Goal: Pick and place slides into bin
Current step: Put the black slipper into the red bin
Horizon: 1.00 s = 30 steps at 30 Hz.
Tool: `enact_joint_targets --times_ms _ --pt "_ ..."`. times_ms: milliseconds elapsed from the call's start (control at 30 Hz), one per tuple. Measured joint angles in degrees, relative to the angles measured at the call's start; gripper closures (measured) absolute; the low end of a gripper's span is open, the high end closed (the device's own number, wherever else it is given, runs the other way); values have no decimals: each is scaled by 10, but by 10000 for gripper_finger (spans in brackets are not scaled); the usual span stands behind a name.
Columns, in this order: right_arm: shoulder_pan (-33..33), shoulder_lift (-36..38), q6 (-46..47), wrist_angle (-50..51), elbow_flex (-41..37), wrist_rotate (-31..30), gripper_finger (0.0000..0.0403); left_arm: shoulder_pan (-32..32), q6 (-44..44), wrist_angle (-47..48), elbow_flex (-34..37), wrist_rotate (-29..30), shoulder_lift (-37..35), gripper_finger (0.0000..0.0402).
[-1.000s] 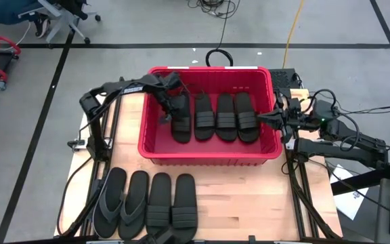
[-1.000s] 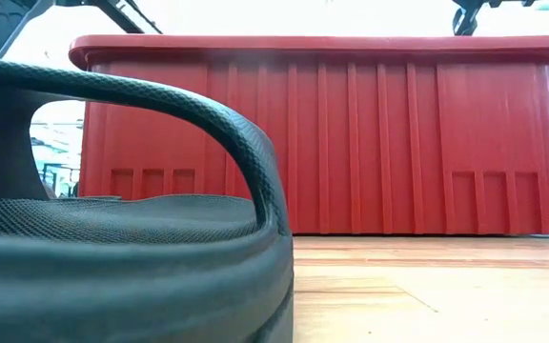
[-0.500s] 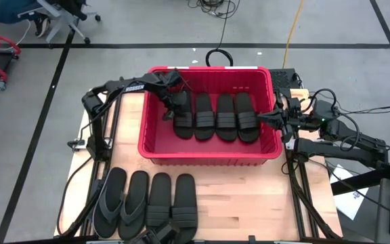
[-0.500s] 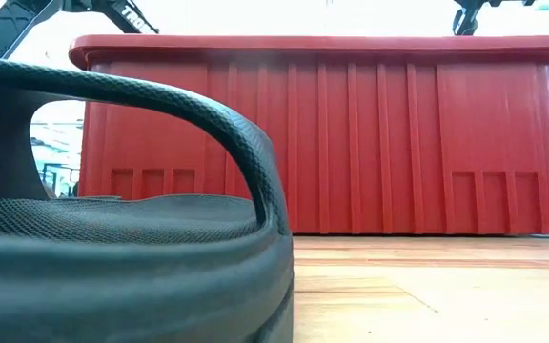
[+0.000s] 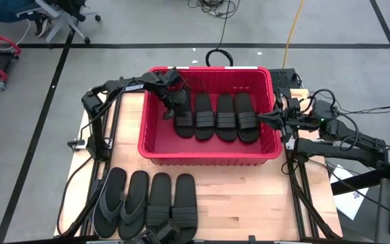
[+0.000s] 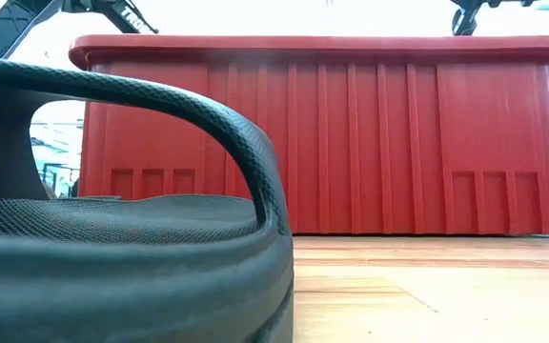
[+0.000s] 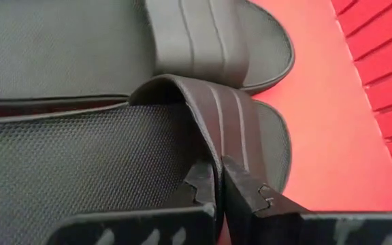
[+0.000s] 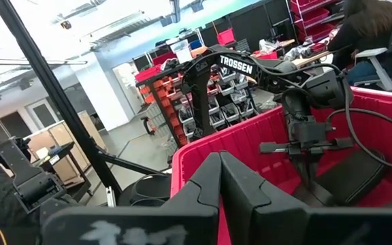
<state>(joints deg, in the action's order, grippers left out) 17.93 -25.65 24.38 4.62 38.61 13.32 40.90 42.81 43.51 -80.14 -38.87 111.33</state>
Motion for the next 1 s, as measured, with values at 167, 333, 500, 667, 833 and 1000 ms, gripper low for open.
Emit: enact_joint_targets --times_ms 167,333,500,667,833,1000 --pt "0 -2 4 0 0 0 403 -1 4 -2 0 -6 0 400" --pt "0 -2 5 0 0 0 403 -2 3 -1 0 -13 0 400" --pt "0 -2 19 0 0 0 403 -5 -7 8 0 -30 0 400" --pt "0 -2 20 0 0 0 403 -11 14 7 0 -26 0 396" --pt "0 -2 20 0 0 0 403 -19 -17 -37 0 67 0 374" --pt "0 -2 20 0 0 0 403 -18 -50 -44 0 77 0 340"
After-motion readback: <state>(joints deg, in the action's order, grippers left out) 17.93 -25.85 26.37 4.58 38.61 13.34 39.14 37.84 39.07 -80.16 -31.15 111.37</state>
